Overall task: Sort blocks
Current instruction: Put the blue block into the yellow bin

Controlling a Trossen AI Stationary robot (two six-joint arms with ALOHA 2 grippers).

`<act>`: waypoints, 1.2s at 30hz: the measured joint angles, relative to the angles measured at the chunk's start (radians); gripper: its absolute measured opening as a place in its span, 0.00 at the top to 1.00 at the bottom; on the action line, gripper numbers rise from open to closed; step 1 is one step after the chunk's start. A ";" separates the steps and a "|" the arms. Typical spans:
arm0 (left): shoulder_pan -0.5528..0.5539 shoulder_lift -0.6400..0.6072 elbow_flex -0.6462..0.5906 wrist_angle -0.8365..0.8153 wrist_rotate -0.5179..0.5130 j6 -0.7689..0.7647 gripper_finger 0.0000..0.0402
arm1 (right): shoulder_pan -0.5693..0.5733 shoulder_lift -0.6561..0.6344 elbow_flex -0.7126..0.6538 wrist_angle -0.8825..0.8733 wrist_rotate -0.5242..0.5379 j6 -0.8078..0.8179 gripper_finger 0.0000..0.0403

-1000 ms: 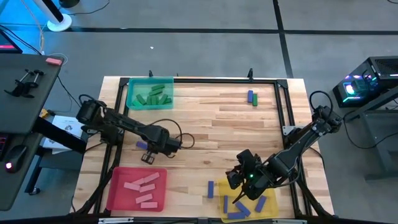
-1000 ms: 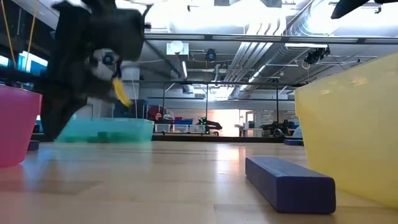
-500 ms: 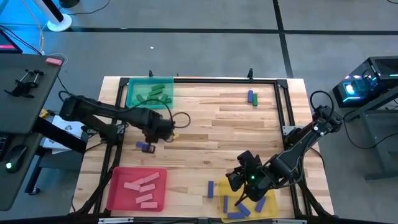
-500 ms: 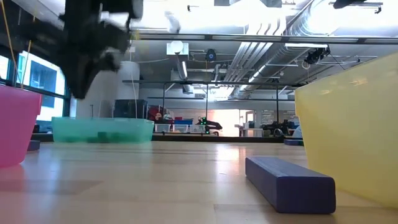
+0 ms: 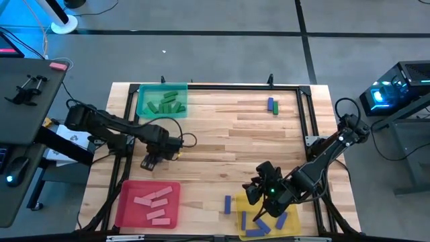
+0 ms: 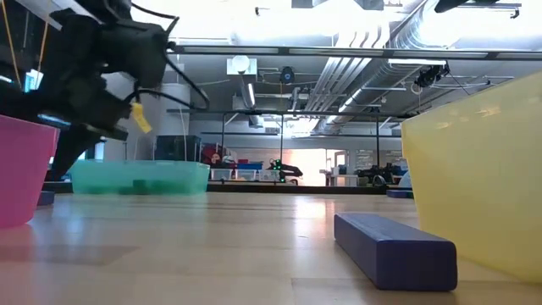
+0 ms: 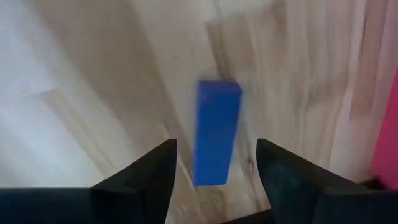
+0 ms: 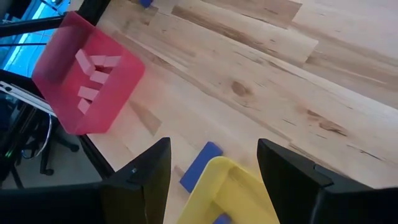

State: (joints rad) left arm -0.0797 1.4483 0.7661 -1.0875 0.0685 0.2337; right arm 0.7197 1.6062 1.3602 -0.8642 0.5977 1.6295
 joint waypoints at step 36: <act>0.011 0.049 0.245 -0.006 -0.115 -0.082 0.88 | 0.027 -0.091 0.000 0.124 0.083 -0.146 0.48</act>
State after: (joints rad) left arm -0.0688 1.4971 1.0115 -1.0935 -0.0467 0.1513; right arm 0.7465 1.5154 1.3602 -0.7400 0.6805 1.4832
